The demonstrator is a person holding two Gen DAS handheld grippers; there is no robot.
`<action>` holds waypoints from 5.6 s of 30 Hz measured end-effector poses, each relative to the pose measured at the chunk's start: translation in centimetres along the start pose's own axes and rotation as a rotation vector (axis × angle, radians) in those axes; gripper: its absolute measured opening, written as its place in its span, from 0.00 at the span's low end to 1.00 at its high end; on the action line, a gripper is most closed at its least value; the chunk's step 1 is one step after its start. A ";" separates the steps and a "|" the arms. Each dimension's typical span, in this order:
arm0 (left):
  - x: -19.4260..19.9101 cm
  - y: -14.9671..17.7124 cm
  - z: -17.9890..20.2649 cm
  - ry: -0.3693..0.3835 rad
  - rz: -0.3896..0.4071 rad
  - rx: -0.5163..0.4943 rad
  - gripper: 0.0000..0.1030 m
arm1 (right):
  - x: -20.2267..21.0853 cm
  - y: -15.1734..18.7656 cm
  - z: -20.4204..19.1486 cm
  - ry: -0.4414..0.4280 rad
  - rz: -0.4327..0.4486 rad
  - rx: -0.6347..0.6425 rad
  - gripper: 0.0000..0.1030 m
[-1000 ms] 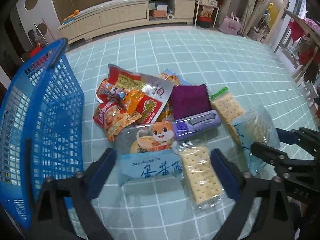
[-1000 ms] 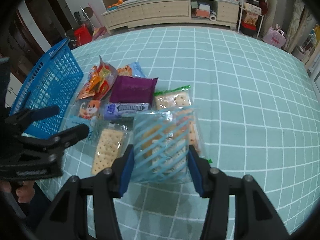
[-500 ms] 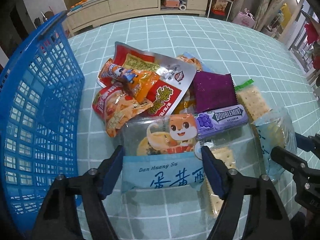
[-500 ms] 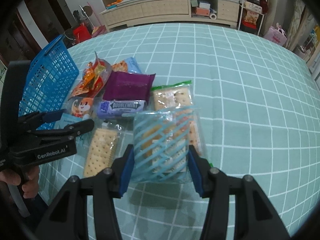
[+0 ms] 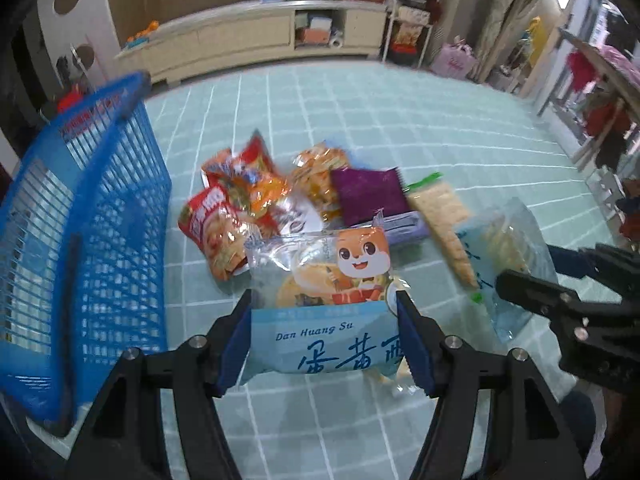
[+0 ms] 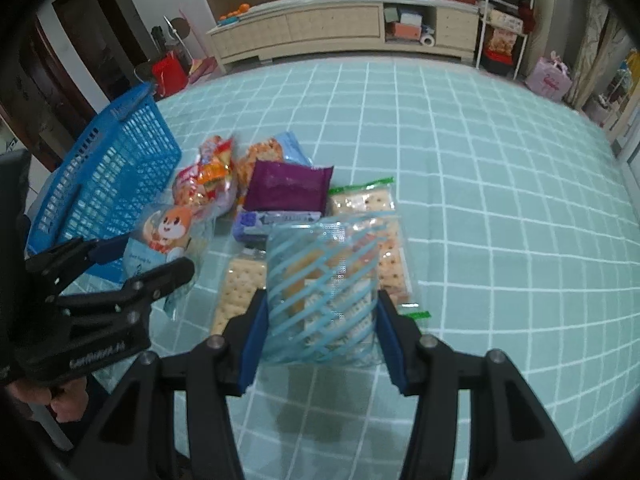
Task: Organize snacks
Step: 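Close the right tool on the striped bag while the left tool grasps the Dan Huang Su bag, then carry both bags over the blue basket and open both tools to drop them, then withdraw both tools from the basket back toward the snack pile, then grasp the large cracker pack with the right tool while the left tool grasps the small cracker pack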
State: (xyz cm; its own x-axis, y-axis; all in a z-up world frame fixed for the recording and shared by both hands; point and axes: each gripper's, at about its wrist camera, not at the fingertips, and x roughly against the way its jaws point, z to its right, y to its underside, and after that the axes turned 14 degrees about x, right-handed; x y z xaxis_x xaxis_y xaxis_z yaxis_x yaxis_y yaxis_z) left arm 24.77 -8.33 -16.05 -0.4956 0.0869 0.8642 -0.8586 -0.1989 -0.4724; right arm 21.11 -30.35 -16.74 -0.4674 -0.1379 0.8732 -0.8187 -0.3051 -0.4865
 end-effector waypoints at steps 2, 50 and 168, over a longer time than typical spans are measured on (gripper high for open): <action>1.5 0.3 0.0 0.018 0.011 -0.008 0.62 | 1.3 0.2 -0.6 0.004 0.014 -0.001 0.54; 17.0 -9.9 -16.8 -0.017 0.244 0.002 0.63 | 6.9 -15.9 -16.8 -0.070 0.177 0.210 0.54; -0.9 1.2 2.4 0.070 -0.135 -0.068 0.75 | 2.2 2.8 0.4 0.058 -0.050 0.011 0.88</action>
State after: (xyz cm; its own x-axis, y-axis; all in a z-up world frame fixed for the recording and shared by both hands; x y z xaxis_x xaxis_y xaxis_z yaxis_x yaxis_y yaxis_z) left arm 24.47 -11.03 -16.99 -0.3807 0.1769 0.9076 -0.9239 -0.1145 -0.3652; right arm 17.90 -31.88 -16.20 -0.4447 -0.0677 0.8931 -0.8380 -0.3205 -0.4416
